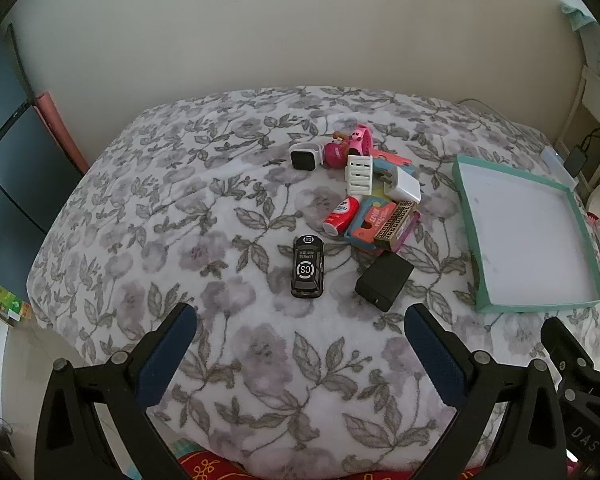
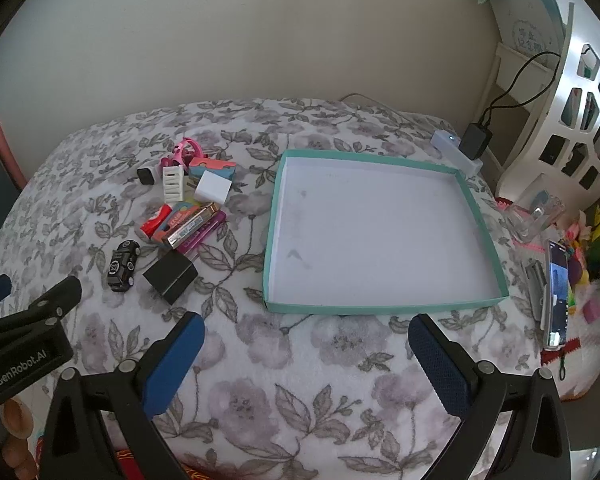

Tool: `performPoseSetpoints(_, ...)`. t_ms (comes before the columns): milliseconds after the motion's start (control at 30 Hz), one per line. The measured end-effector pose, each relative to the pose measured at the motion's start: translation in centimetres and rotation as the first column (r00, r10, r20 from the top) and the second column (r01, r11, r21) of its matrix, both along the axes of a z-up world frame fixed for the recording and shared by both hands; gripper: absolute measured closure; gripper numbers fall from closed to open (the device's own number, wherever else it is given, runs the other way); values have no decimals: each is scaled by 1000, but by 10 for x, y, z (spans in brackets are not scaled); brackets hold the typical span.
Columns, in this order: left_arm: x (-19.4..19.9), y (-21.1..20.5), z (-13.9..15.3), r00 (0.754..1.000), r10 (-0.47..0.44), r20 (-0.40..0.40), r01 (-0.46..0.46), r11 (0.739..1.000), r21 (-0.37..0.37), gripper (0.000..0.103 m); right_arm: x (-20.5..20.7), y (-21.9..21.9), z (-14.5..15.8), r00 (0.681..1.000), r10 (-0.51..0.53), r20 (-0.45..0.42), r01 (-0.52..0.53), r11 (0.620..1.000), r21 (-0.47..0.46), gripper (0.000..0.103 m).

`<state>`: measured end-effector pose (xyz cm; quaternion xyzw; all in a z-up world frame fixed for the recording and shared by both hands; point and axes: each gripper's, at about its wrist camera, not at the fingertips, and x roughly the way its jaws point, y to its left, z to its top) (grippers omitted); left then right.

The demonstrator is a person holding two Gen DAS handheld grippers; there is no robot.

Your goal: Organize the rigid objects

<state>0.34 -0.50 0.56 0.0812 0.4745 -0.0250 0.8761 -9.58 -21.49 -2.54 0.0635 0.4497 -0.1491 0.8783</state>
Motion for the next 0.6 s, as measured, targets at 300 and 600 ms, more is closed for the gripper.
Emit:
performPoseSetpoints(300,0,0,1,1000,2,-2,-2,1000,1,0,0,0,0,1000,-1,0,1,1000,-3,0)
performPoseSetpoints(600,1,3,-1,1000,11,-8,-11,1000,3,0,0,0,0,1000,-2,1,2,1000,-3,0)
